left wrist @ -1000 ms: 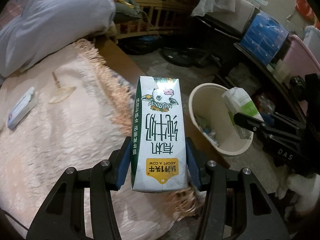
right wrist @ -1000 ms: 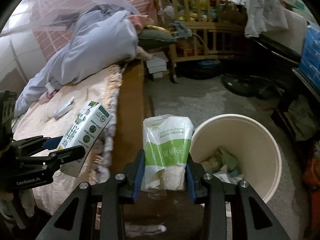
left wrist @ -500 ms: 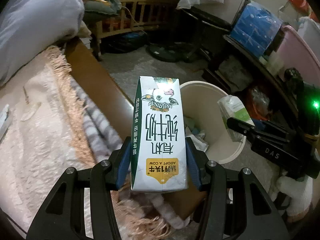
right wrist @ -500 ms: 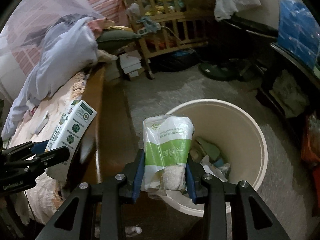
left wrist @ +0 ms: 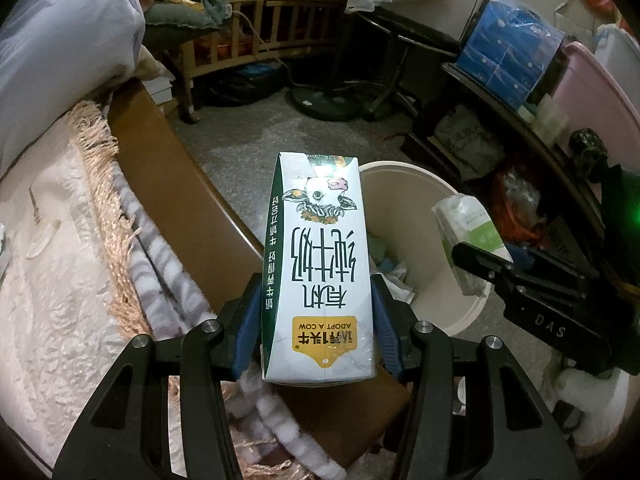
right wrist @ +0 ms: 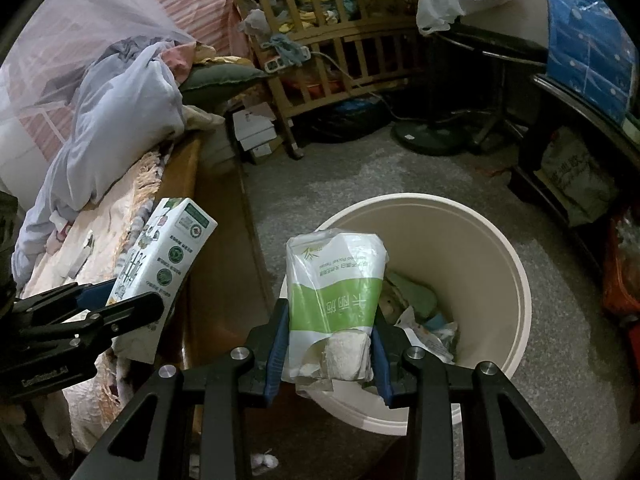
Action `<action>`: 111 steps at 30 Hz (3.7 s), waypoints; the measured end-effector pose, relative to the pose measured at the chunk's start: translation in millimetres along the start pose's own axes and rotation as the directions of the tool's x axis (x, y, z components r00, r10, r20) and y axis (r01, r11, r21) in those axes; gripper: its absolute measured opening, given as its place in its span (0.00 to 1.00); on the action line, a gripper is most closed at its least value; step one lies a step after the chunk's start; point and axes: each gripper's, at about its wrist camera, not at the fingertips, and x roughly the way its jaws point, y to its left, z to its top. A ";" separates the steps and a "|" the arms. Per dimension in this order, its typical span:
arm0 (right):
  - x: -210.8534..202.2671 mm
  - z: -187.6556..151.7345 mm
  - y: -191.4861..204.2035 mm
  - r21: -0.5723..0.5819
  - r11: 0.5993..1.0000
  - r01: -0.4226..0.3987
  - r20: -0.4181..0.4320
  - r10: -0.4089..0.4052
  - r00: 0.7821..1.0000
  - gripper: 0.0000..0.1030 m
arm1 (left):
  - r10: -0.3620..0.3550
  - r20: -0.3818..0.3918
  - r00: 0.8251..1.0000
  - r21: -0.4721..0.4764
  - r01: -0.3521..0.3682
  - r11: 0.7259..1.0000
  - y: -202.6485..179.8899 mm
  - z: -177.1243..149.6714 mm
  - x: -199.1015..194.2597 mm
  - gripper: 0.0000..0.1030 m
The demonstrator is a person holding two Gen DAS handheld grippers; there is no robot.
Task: Collect trash
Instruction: 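Carry the green-white packet and milk carton over the white bucket, then open both tools to drop the packet and carton into the bucket, then move both open tools back over the bed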
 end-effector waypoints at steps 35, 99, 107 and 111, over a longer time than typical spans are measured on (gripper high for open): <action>10.2 4.9 -28.3 0.050 0.998 0.048 -0.031 -0.047 0.998 0.34 | -0.026 -0.041 0.999 0.050 0.028 0.998 -33.1 30.1 49.6 0.48; 9.7 3.1 25.5 -0.066 0.994 0.086 -0.009 -0.086 0.996 0.62 | 0.081 0.050 0.995 -0.118 -0.074 0.990 55.2 -2.3 -11.6 0.54; 9.7 4.7 74.3 -0.142 0.990 0.008 0.005 -0.007 1.000 0.62 | 0.167 0.071 0.983 -0.149 -0.155 0.977 94.6 -20.6 -39.6 0.54; 13.6 3.6 107.7 -0.182 0.983 -0.025 0.003 0.026 1.000 0.62 | 0.195 0.073 0.978 -0.178 -0.180 0.968 117.6 -31.4 -52.8 0.54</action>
